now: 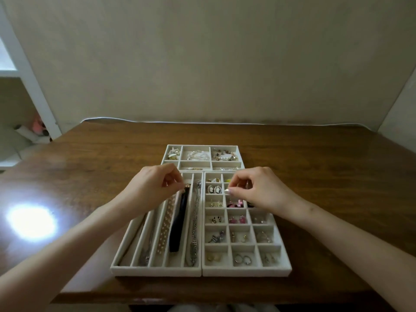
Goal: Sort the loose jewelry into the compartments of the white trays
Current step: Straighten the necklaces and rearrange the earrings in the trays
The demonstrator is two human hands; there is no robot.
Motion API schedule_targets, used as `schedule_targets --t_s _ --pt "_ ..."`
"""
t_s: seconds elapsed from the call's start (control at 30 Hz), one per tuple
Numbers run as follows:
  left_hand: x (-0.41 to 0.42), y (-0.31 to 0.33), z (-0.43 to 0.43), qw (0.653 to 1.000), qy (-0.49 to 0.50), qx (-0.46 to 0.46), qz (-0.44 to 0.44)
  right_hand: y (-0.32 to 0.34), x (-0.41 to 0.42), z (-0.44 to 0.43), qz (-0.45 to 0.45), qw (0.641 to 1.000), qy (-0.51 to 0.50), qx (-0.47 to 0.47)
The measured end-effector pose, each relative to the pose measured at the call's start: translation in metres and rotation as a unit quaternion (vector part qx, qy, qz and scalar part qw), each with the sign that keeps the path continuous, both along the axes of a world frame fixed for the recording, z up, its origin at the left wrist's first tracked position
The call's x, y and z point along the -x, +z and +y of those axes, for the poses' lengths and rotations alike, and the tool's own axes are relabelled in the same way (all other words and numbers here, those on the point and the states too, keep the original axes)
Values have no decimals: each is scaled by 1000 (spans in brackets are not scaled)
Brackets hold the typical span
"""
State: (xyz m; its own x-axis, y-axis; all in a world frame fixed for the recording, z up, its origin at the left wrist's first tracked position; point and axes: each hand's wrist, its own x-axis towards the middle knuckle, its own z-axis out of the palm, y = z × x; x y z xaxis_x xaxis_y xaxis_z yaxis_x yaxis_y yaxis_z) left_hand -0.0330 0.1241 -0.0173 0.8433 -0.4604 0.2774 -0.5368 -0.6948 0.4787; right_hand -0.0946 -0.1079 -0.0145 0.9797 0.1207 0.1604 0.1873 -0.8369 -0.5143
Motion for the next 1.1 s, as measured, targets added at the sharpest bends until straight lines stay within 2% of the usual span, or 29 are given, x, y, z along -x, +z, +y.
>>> schedule_targets --t_s 0.17,0.33,0.4,0.5,0.7,0.9,1.1 --pt "-42 2 -1 996 24 70 55 0 -39 -17 -15 999 -45 -12" --pt "-78 6 -26 996 13 75 48 -1 -86 -45 -43 995 -92 -10" --pt "-94 8 -48 998 -10 49 28 -1 -108 -52 -51 994 -92 18" --pt "-117 3 -83 995 -85 -42 -20 -5 -136 -56 -35 992 -82 87" --pt "-153 -13 -117 947 -163 -248 -125 -20 -163 -59 -62 987 -1 147" --pt "-155 -10 -112 932 -174 -282 -147 -21 -169 -68 -71 980 54 180" --pt "-157 -12 -107 939 -190 -266 -109 -22 -168 -70 -77 973 59 211"
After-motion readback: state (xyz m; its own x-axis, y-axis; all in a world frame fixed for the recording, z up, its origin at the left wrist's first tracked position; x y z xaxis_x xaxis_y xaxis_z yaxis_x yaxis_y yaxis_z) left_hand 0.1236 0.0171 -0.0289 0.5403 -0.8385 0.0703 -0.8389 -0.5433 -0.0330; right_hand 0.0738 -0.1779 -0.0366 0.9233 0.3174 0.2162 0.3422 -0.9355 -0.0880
